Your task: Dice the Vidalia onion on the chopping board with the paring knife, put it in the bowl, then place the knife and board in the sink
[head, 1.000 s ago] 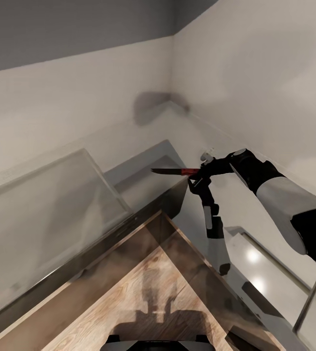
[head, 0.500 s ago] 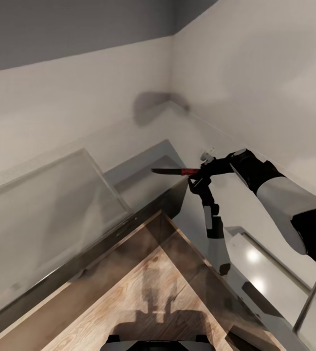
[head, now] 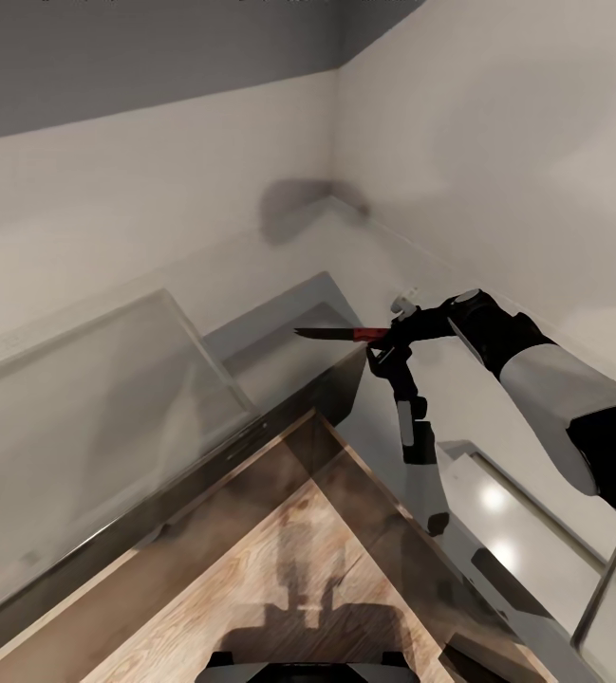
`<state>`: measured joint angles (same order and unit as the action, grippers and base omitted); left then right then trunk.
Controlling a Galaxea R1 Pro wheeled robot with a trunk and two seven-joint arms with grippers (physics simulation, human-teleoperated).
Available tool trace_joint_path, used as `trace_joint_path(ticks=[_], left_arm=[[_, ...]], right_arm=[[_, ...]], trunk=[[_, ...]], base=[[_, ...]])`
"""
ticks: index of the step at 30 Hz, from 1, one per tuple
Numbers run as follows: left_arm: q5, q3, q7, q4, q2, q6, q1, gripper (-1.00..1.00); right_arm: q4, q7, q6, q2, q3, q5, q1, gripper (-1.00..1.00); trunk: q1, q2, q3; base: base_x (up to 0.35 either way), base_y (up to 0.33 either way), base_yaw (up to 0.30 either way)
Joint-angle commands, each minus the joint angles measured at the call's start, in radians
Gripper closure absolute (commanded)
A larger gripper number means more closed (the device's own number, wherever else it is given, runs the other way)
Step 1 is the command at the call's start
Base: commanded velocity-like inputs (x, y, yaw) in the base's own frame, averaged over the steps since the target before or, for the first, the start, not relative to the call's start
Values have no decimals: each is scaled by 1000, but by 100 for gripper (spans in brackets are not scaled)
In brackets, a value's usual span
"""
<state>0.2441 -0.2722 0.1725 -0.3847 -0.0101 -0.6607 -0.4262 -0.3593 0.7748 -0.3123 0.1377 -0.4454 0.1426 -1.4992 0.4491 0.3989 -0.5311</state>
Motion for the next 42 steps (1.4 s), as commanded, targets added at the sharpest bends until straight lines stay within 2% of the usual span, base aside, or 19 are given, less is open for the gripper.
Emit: trace_joint_path(ticks=[1,23,34,42], left_arm=[[9,-8,5,-2,1,-2,0,-100],[9,-8,5,-2,1,-2,0,-100],[9,-8,5,-1,1,-2,0,-100],[9,-8,5,0,2,-2,0,-100]], right_arm=[[-1,5,-6,0,-6,18,1,100],[-1,4,-6,0,-6,17,1,100],[-1,4,-5,0,-6,17,1,100],[-1,4,-5,0,-6,17,1,100]], trunk=[[1,1,-1],[1,1,4],[1,1,18],[1,1,31]], base=[[0,0,0],[0,0,0],[-2,0,0],[-262,0,0]])
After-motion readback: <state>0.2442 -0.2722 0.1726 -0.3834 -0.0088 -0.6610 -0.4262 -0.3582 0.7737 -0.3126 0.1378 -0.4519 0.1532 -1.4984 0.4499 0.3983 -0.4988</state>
